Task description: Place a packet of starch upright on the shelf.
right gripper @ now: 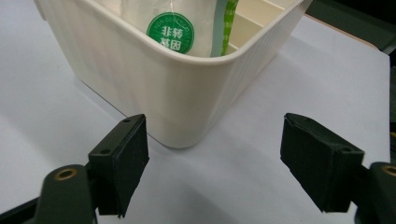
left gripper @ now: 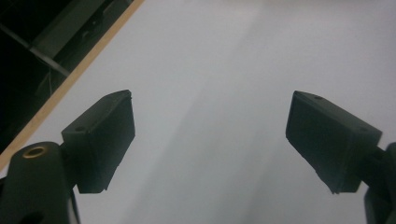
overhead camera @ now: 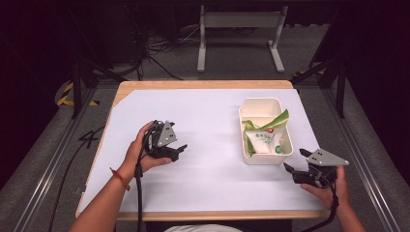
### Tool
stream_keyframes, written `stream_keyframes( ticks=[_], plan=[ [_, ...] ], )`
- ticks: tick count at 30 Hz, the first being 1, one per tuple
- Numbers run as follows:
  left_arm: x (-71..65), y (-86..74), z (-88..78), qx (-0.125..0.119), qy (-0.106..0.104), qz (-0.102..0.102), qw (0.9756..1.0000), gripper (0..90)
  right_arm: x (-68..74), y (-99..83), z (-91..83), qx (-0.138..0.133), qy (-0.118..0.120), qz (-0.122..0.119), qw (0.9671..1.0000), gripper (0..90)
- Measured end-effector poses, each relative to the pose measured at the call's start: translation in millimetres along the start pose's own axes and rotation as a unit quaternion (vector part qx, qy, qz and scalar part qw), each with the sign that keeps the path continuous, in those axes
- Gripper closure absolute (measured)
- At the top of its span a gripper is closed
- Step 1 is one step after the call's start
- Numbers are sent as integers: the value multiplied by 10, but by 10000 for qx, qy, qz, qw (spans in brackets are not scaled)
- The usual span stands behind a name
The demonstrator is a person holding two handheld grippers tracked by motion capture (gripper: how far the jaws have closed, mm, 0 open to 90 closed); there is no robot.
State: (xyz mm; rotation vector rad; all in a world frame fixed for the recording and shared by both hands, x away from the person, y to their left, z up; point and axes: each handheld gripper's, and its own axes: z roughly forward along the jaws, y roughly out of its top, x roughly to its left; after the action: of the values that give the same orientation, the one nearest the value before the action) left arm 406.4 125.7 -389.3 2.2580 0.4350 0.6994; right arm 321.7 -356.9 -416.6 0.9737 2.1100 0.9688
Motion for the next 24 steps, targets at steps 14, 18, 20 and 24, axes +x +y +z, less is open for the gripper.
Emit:
stream_keyframes(
  ticks=[14,18,20,24],
  plan=[
    [-46,-439,-131,227,-46,-190,9996,134,1,-10,12,36,5,-6,10000,227],
    [-65,-614,-183,288,15,-385,9988,124,2,-11,12,36,0,-2,10000,227],
    [-78,-681,-215,366,103,-379,9986,121,5,-12,17,46,6,-6,10000,227],
    [-79,-829,-321,309,198,-592,9976,118,12,-13,24,60,20,-29,10000,227]
  ],
)
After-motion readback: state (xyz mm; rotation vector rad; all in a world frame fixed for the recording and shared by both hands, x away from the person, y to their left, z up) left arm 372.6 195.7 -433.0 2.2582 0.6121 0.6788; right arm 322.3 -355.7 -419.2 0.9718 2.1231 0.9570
